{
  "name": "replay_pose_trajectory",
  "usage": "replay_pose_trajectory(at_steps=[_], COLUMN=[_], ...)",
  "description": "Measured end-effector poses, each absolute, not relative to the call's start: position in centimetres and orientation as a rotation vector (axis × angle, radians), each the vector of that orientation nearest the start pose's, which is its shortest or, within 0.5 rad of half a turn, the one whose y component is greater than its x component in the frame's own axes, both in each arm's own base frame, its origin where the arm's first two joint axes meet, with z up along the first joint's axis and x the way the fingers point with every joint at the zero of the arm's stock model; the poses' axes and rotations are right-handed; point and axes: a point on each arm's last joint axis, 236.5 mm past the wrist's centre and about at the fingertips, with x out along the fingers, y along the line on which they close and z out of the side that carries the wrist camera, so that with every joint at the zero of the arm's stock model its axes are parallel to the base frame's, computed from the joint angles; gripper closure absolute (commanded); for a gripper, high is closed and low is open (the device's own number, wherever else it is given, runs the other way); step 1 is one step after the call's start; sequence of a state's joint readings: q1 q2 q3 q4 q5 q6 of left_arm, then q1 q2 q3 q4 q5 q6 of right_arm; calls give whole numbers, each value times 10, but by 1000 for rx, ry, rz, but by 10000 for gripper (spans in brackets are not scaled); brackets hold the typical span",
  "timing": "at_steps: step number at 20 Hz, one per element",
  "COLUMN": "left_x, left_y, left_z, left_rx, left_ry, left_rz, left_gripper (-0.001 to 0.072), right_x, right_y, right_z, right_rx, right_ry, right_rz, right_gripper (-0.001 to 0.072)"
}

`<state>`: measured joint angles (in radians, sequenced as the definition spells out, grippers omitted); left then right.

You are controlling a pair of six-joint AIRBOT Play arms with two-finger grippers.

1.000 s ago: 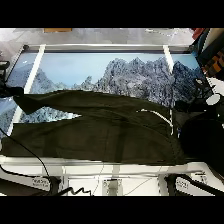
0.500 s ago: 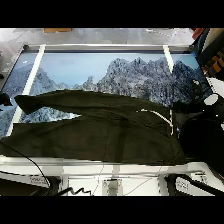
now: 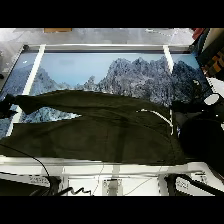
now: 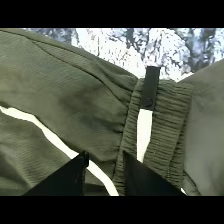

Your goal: Fold the clothes and pants, and hang the long-sleeved shirts on hangers.

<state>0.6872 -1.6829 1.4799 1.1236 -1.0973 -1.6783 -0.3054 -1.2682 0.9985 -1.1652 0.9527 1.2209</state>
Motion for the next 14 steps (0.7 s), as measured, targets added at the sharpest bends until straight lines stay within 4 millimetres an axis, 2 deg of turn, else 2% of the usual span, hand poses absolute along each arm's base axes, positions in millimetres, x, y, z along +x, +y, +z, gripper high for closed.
replay_pose_trajectory(at_steps=[4, 7, 9, 10, 11, 14], left_x=[446, 450, 453, 456, 458, 463], left_y=[242, 245, 248, 249, 250, 252], left_z=[-33, -44, -48, -48, -49, -48], left_rx=[-1016, -1032, -1005, -985, -965, -923], left_ry=[958, 947, 940, 932, 929, 912], left_rz=[510, 535, 528, 521, 513, 497], left_gripper=[135, 418, 554, 664, 688, 690], right_x=[390, 389, 388, 388, 389, 389], right_y=[-40, -38, -38, -38, -38, -38], right_z=[-16, -16, -16, -16, -16, -16], right_rx=[288, 293, 295, 296, 296, 297], right_ry=[1128, 1134, 1135, 1135, 1134, 1133], right_rz=[89, 94, 95, 96, 96, 96], right_gripper=[451, 452, 452, 452, 452, 452])
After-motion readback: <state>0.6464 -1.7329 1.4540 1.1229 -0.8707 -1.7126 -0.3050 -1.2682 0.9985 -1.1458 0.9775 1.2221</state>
